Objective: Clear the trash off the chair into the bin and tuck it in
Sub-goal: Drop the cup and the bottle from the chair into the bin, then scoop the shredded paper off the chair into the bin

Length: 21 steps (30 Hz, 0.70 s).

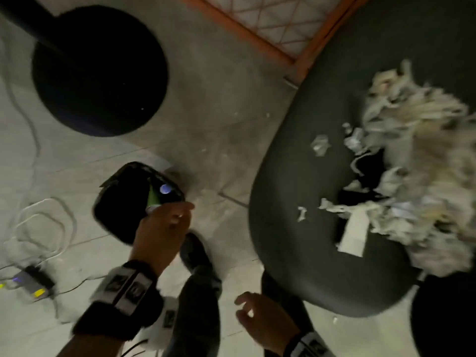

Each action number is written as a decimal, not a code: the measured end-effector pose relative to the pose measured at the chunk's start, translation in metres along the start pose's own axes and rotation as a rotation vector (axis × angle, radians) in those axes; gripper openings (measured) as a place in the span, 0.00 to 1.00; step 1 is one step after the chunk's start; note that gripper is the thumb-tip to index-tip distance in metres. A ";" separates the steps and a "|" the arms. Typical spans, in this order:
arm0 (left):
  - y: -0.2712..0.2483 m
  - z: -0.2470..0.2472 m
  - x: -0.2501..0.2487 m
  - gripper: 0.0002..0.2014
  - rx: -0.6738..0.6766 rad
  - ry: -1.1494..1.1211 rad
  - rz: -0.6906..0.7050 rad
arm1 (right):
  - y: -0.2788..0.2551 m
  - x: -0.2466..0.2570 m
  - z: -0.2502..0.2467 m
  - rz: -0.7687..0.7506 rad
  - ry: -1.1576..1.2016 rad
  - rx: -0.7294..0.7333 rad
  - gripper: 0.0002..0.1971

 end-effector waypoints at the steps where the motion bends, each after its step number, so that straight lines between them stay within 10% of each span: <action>1: -0.009 -0.008 -0.027 0.09 -0.042 0.001 0.080 | -0.012 0.001 -0.010 -0.025 0.038 -0.017 0.14; 7: -0.021 -0.005 -0.192 0.11 0.072 0.035 0.413 | -0.095 0.021 -0.105 -0.264 0.544 -0.304 0.10; 14: -0.011 0.061 -0.365 0.50 0.282 0.441 0.747 | -0.218 0.002 -0.317 -0.555 0.367 -1.220 0.18; 21: 0.009 0.141 -0.419 0.60 0.396 0.885 0.663 | -0.156 -0.072 -0.388 -0.052 0.229 -0.827 0.62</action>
Point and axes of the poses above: each hand's wrist, its own y-axis towards the middle knuckle, its own z-axis out of the palm, x = y × z, the point moved 4 cm from there along y, towards the middle knuckle, and after that the axes turned 13 degrees about y, right-handed, at the moved point
